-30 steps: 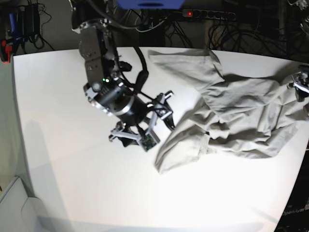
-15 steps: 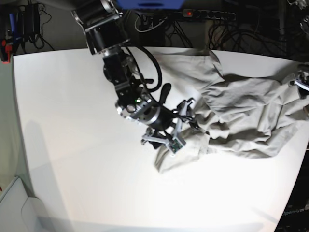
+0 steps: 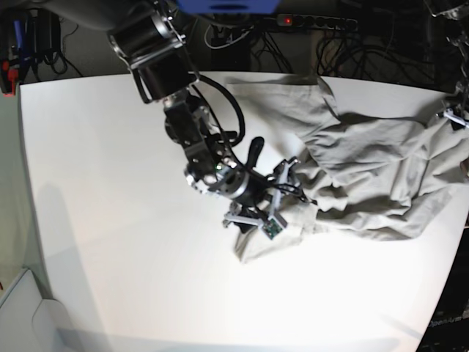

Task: Layout the t-shirt on the table in an organized manner, then fold the t-shirt properly
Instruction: 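Reach the right gripper into the shirt's folds and grasp a layer, then pull the grasped layer with the right gripper away from the left gripper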

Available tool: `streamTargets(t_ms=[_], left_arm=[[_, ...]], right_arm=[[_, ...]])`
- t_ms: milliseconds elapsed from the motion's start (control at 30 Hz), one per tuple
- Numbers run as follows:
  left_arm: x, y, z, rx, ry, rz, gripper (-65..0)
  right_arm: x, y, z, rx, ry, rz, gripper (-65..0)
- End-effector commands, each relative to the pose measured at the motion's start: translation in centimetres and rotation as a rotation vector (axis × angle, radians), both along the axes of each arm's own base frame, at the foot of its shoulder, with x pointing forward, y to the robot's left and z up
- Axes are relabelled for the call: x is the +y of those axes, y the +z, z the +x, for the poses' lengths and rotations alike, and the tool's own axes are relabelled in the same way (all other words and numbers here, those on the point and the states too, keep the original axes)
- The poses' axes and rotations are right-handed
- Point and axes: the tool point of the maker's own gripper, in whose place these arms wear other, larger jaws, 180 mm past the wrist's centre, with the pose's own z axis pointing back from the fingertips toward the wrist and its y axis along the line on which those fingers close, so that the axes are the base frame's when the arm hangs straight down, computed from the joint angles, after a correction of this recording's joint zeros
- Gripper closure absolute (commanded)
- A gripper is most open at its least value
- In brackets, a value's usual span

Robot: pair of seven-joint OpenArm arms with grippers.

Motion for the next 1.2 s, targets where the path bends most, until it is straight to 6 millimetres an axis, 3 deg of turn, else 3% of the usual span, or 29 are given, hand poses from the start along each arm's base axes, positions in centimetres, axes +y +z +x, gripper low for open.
streamTargets(t_ms=[0, 200, 300, 667, 900, 1033, 1167], left_arm=[[0.8, 1.5, 1.2, -0.046, -0.006, 0.032, -33.9], [0.8, 0.8, 1.4, -0.044, 0.008, 0.009, -33.9], [0.0, 0.6, 2.4, -0.041, -0.021, 0.001, -33.9], [-1.2, -0.2, 2.4, -0.033, -0.032, -0.022, -33.9], [-1.4, -0.4, 2.3, -0.03, -0.031, -0.029, -33.9], [-1.4, -0.4, 2.3, -0.028, -0.031, -0.029, -33.9], [-1.4, -0.4, 2.3, -0.028, -0.031, -0.029, -33.9]], right_arm=[[0.8, 2.4, 1.3, -0.057, 0.005, 0.048, -46.1], [0.9, 1.5, 2.1, -0.057, 0.002, 0.071, -46.1], [0.9, 1.1, 2.0, -0.055, 0.0, 0.084, -46.1], [0.8, -0.7, 2.5, -0.046, -0.012, 0.126, -45.8], [0.8, 0.5, 3.3, -0.083, -0.016, 0.15, -45.6], [0.8, 0.6, 3.4, -0.088, -0.016, 0.153, -39.3], [0.8, 1.0, 3.8, -0.095, -0.013, 0.146, -26.8]])
